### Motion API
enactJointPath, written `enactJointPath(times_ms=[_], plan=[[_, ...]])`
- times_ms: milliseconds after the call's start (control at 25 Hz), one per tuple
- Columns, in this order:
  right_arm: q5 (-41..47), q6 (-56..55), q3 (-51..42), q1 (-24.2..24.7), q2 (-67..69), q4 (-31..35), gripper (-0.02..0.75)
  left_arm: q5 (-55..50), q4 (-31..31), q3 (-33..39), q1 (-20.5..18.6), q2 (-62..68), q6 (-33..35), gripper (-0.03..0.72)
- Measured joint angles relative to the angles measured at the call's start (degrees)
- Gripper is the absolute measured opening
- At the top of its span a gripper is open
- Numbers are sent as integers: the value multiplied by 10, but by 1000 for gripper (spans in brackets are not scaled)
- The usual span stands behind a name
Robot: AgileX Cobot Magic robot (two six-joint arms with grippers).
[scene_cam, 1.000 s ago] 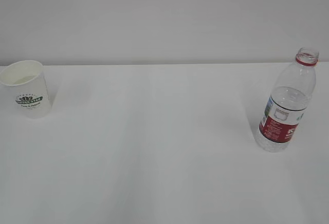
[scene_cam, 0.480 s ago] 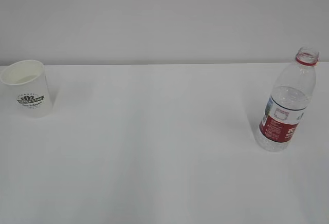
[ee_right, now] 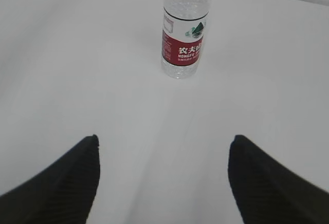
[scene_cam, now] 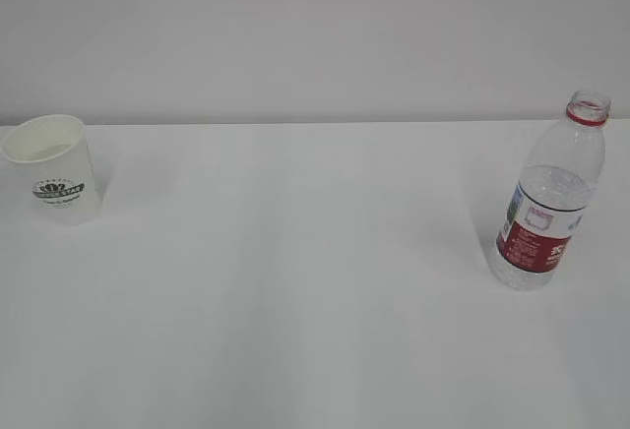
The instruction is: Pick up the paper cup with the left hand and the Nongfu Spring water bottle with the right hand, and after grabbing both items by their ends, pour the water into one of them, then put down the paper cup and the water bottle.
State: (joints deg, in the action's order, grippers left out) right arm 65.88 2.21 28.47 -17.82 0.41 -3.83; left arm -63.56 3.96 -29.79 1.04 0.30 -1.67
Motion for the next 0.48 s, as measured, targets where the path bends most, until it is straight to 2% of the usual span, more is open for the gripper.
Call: enactJointPath(times_ms=[200,480], plan=[[0,0,0,8,0,1,587,0,0,0,0,0,0,496],[-1,0,0,72,-9,1,587,0,0,0,-3,0,0,496]])
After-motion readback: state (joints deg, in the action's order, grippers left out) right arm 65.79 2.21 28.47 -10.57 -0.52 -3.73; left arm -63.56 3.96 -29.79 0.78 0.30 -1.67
